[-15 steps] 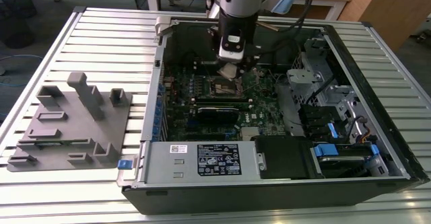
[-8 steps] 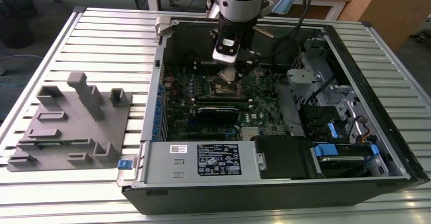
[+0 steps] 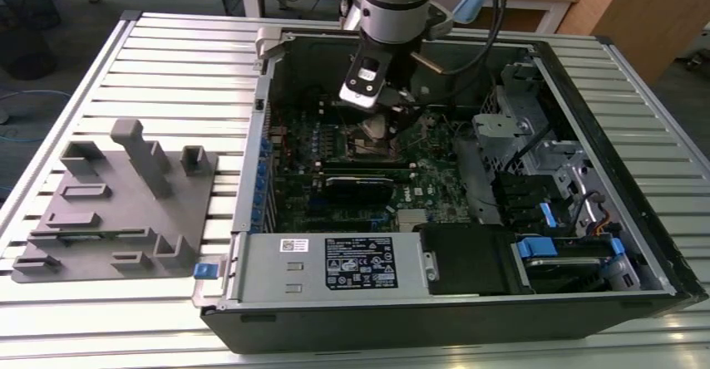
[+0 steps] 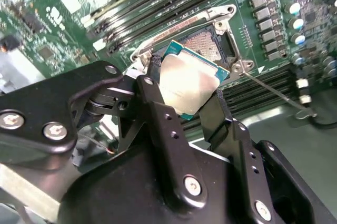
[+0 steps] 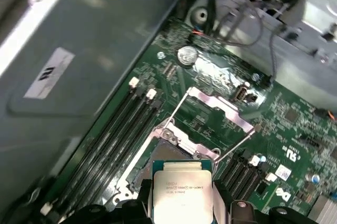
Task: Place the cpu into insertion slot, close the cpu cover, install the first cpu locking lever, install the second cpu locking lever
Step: 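Place the cpu into insertion slot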
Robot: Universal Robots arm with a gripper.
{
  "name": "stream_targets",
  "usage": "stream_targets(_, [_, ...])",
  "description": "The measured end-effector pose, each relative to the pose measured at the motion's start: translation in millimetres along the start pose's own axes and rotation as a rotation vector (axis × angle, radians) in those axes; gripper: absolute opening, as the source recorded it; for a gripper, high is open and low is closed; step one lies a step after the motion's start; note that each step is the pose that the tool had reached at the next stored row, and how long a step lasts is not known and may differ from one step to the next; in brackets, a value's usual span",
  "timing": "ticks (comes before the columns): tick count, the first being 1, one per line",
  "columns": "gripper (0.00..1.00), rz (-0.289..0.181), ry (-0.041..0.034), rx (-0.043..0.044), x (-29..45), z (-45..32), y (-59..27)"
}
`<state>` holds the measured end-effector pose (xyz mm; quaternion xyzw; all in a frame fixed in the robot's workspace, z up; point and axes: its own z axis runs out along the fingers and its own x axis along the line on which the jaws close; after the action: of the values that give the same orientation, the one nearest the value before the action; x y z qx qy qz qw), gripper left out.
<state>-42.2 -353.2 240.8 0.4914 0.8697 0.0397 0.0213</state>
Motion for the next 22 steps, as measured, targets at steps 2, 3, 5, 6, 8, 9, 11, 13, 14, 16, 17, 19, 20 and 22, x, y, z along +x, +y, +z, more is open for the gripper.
stream_targets(2, [0.54,0.036,-0.0032,-0.0001,0.0,1.7,-0.2])
stream_targets(3, [0.54,0.054,-0.0048,-0.0001,0.0,2.5,-0.2])
stream_targets(5, [0.54,0.089,-0.008,-0.0002,0.0,3.7,-0.3])
stream_targets(6, [0.54,0.108,-0.0097,-0.0003,0.0,4.1,-0.4])
stream_targets(8, [0.54,0.144,-0.013,-0.0003,0.0,5.0,-0.4])
stream_targets(9, [0.54,0.162,-0.0147,-0.0003,0.0,5.5,-0.5])
stream_targets(11, [0.54,0.2,-0.018,-0.0004,0.0,6.4,-0.6])
stream_targets(13, [0.54,0.235,-0.0213,-0.0005,0.0,7.3,-0.6])
stream_targets(14, [0.54,0.253,-0.0229,-0.0006,0.0,7.7,-0.7])
stream_targets(16, [0.54,0.289,-0.0261,-0.0006,0.0,8.5,-0.8])
stream_targets(17, [0.54,0.307,-0.0277,-0.0007,0.0,9.0,-0.8])
stream_targets(19, [0.54,0.344,-0.0311,-0.0007,0.0,9.8,-0.9])
stream_targets(20, [0.54,0.362,-0.0327,-0.0008,0.0,10.2,-0.9])
stream_targets(22, [0.54,0.398,-0.0359,-0.0008,0.0,11.1,-1.0])
